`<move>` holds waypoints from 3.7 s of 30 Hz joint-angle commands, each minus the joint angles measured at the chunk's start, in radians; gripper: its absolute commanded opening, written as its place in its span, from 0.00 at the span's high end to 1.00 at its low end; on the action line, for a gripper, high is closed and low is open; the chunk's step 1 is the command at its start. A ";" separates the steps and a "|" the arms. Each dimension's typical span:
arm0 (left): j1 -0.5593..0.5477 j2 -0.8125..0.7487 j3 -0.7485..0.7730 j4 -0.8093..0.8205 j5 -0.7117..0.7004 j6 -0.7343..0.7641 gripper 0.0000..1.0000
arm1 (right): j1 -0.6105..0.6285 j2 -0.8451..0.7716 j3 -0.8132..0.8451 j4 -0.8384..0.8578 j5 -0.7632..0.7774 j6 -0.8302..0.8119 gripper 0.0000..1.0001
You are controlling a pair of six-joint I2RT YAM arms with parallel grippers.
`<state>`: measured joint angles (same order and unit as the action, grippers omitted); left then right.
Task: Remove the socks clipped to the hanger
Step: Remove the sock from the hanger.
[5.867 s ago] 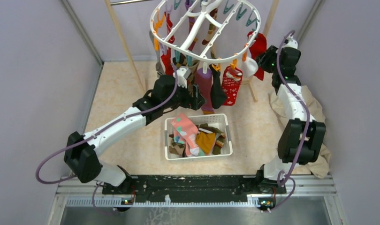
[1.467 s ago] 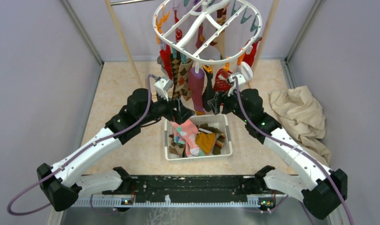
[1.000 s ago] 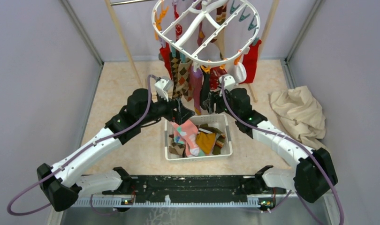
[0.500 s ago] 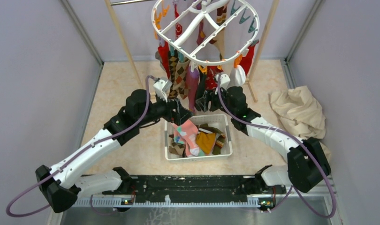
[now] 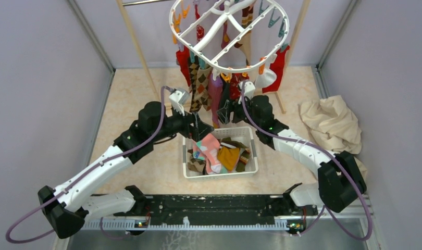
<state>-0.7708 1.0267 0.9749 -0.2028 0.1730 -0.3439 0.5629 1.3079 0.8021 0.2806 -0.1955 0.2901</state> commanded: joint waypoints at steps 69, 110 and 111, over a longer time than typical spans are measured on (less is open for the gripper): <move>-0.024 0.141 -0.224 0.600 0.219 -0.240 0.01 | 0.006 -0.437 0.093 -0.403 -0.260 0.125 1.00; 0.016 0.136 -0.302 0.794 0.294 -0.436 0.18 | 0.006 -0.484 0.037 -0.340 -0.313 0.177 1.00; 0.017 0.136 -0.304 0.792 0.296 -0.439 0.17 | 0.006 -0.485 0.037 -0.338 -0.315 0.176 1.00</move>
<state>-0.7609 1.1751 0.6914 0.5522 0.4408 -0.7712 0.5629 0.8330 0.8246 -0.1192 -0.4992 0.4576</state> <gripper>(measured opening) 0.802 0.012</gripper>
